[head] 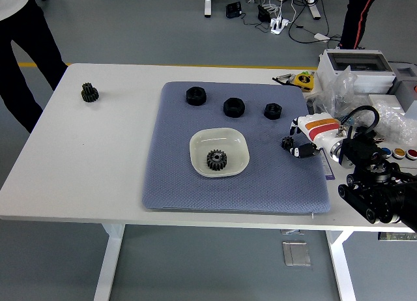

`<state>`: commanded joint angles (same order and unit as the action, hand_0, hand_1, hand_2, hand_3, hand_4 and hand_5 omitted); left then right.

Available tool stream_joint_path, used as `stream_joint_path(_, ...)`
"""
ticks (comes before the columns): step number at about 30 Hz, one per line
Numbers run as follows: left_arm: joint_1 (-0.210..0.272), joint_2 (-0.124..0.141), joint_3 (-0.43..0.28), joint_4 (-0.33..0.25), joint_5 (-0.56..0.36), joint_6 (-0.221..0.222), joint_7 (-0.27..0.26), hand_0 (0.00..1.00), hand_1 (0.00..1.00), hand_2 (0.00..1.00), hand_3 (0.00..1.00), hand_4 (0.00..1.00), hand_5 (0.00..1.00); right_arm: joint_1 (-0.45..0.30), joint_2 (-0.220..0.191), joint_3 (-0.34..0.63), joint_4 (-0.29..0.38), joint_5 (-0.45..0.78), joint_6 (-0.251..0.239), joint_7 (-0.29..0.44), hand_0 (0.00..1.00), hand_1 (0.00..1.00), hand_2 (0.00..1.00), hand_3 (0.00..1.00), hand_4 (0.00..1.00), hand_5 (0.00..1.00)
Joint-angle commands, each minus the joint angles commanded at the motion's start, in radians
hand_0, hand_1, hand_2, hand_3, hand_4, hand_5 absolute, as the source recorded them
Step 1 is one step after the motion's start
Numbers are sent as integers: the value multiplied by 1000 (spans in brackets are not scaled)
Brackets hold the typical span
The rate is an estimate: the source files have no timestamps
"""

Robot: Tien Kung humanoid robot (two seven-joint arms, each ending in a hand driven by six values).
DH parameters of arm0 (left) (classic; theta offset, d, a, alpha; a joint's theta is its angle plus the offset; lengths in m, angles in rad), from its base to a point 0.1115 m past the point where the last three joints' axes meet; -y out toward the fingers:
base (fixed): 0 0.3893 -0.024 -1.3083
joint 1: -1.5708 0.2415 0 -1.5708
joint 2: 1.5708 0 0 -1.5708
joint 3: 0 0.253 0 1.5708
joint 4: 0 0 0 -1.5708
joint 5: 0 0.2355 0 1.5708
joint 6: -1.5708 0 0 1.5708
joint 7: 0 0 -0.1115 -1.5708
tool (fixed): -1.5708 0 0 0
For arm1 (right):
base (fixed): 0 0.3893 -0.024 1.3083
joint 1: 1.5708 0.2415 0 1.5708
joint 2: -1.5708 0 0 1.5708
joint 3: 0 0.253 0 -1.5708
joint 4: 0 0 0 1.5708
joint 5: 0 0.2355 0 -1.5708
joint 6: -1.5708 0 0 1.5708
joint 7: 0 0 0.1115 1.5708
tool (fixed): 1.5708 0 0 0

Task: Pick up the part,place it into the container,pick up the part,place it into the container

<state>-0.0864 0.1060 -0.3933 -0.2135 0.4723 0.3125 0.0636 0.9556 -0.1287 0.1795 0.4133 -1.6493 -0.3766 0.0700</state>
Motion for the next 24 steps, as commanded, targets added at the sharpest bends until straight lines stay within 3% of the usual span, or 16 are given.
stream_joint_path(6, -2, -1, 2, 0, -2, 0, -1, 637, 649, 644, 571, 649, 556, -3, 7, -12, -5, 22, 23, -8, 413, 514, 589, 562, 782, 366)
stream_joint_path(14, -2, -1, 1, 0, -1, 0, -1, 636, 649, 645, 571, 648, 555, -2, 4, -8, -2, 21, 18, -8, 403, 515, 590, 559, 761, 355)
stream_joint_path(15, -2, -1, 1, 0, -1, -1, -1, 636, 649, 643, 570, 648, 554, -2, 4, -7, -2, 21, 16, -8, 330, 477, 558, 541, 744, 361)
stream_joint_path(20, -1, -1, -2, 0, 4, -2, 1, 636, 649, 643, 570, 648, 554, -5, 3, -6, -1, 19, 10, -6, 330, 477, 558, 541, 744, 361)
stream_joint_path(21, -1, -1, -3, 0, 4, -2, 1, 636, 649, 643, 569, 648, 554, -6, 4, -5, -2, 19, 10, -5, 267, 441, 520, 519, 726, 359)
stream_joint_path(24, -2, -1, -1, 0, 1, -1, 0, 636, 649, 643, 569, 648, 554, -11, 7, -6, -3, 26, 11, -6, 267, 441, 520, 519, 726, 359)
